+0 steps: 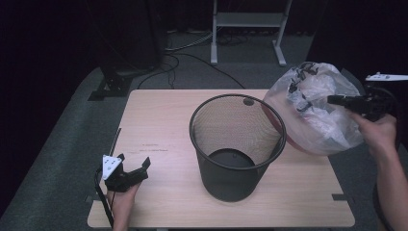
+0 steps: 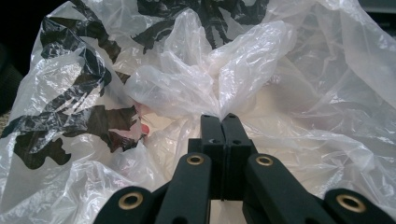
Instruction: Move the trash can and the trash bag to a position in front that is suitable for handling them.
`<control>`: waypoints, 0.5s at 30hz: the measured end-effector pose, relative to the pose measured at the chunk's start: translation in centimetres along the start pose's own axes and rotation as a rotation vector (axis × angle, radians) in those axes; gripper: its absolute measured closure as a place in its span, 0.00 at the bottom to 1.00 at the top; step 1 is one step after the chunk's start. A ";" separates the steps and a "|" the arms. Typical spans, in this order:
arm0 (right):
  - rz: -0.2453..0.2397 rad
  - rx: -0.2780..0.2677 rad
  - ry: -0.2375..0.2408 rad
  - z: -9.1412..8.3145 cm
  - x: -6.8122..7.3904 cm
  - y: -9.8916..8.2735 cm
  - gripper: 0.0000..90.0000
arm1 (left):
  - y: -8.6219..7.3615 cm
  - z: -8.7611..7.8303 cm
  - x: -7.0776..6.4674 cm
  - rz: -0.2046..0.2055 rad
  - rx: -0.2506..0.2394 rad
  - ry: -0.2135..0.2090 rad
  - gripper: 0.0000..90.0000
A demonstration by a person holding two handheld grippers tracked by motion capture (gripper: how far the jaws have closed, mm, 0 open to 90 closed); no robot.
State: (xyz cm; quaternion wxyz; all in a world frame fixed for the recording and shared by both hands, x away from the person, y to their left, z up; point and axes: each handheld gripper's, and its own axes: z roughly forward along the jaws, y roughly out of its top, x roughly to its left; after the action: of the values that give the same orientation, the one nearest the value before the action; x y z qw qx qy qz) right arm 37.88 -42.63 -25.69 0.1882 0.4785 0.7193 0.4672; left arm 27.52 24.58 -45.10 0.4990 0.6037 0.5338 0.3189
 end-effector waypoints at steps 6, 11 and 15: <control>-0.024 -0.042 0.021 -2.2 0.7 2.2 1.00 | 0.0 0.0 0.0 0.001 -0.001 0.000 0.00; -0.037 -0.088 0.030 -3.8 1.5 3.9 1.00 | 0.0 -0.1 0.0 0.002 -0.003 0.001 0.00; -0.039 -0.124 0.063 -5.1 2.1 5.3 1.00 | 0.0 -0.1 0.0 -0.001 -0.005 0.004 0.00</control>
State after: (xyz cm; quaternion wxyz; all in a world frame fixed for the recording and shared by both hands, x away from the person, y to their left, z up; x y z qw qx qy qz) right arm 35.93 -42.74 -18.27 0.2038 0.4366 0.7037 0.5222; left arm 27.46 24.63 -45.03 0.4996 0.6017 0.5340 0.3212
